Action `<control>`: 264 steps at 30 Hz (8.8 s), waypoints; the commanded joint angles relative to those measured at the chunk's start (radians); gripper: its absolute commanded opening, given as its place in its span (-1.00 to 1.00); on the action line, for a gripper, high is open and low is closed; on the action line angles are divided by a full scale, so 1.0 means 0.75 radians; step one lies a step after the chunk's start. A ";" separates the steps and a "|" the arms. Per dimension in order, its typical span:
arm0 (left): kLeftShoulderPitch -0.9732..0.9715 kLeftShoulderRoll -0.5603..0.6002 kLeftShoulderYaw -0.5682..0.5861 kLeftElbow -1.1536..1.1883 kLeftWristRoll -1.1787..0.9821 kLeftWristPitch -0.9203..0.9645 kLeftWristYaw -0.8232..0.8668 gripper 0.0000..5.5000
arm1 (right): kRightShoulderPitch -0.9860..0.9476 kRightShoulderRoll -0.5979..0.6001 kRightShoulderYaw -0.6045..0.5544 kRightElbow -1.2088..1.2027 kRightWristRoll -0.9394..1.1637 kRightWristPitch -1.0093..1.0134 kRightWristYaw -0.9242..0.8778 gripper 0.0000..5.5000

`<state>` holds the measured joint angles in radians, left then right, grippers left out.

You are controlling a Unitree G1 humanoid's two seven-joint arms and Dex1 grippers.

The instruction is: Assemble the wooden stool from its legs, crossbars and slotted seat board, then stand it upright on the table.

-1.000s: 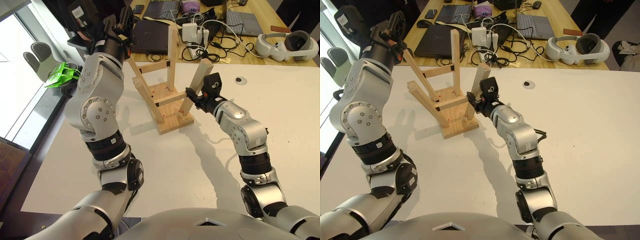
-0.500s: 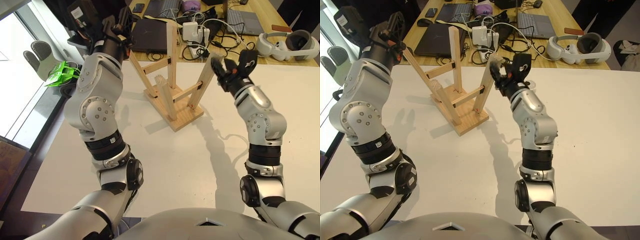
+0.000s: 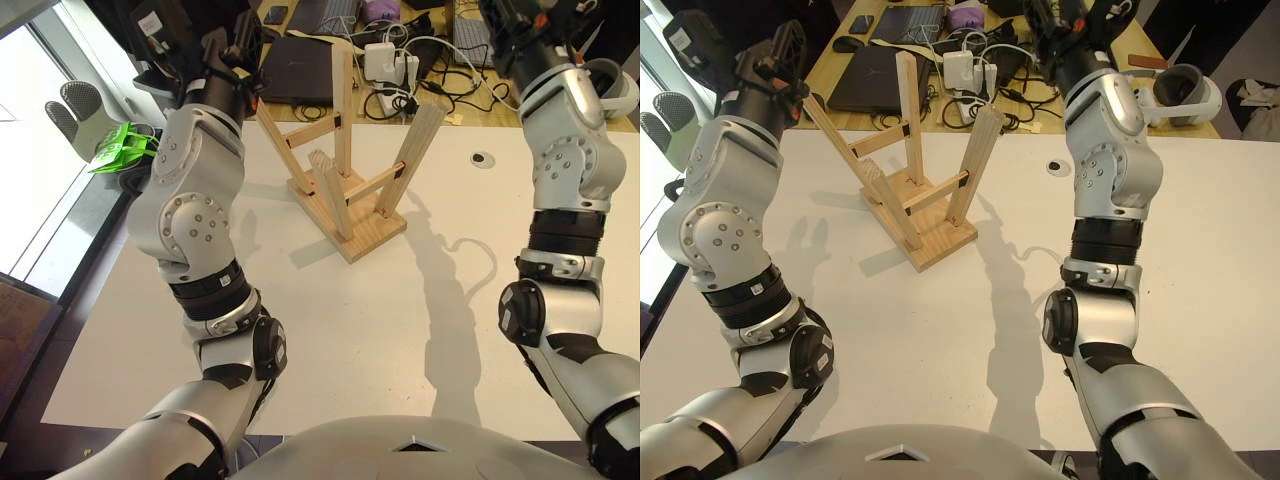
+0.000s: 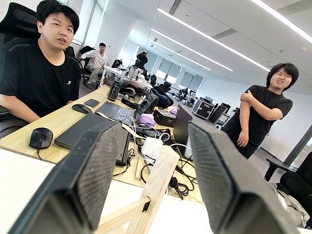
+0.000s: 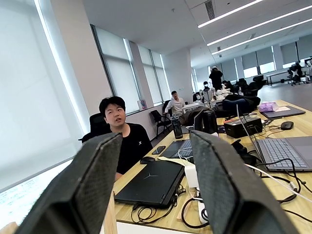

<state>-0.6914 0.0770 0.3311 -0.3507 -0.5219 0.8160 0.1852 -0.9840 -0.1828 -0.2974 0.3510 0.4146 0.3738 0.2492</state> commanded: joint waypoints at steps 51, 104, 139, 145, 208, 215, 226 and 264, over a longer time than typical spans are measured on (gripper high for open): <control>-0.431 0.149 -0.404 0.021 0.608 -0.305 -0.135 -0.09 | 0.439 0.261 0.383 -0.711 -0.247 -0.267 -0.159 -0.08; 0.095 -0.014 -0.187 -0.195 0.602 -0.029 -0.011 -0.09 | 0.324 -0.025 -0.100 -0.205 0.088 0.038 -0.089 -0.48; 0.392 -0.195 -0.032 -0.386 0.648 0.529 0.083 -0.09 | 0.791 0.250 0.235 -0.625 0.075 0.361 -0.134 -0.62; 0.370 -0.205 -0.049 -0.369 0.647 0.501 0.058 -0.09 | 0.770 0.245 0.031 -0.546 0.039 0.288 -0.375 -0.62; 0.212 -0.209 -0.069 -0.273 0.576 0.275 0.048 -0.09 | 0.432 0.064 0.181 -0.734 0.458 0.530 -0.001 -0.62; 0.222 -0.208 -0.073 -0.280 0.576 0.271 0.049 -0.09 | 0.540 0.100 0.207 -0.931 0.326 0.458 -0.183 -0.56; 0.229 -0.209 -0.079 -0.284 0.576 0.263 0.056 -0.09 | 0.969 0.187 0.535 -1.281 0.015 0.437 -0.427 -0.27; 0.212 -0.200 -0.078 -0.260 0.572 0.243 0.065 -0.09 | 0.920 0.137 0.443 -1.022 -0.270 0.392 -0.309 -0.27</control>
<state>-0.5224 -0.0799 0.2742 -0.5564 -0.0908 0.9981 0.2319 -0.2867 -0.0874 0.0350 -0.4100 0.2173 0.6686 0.0169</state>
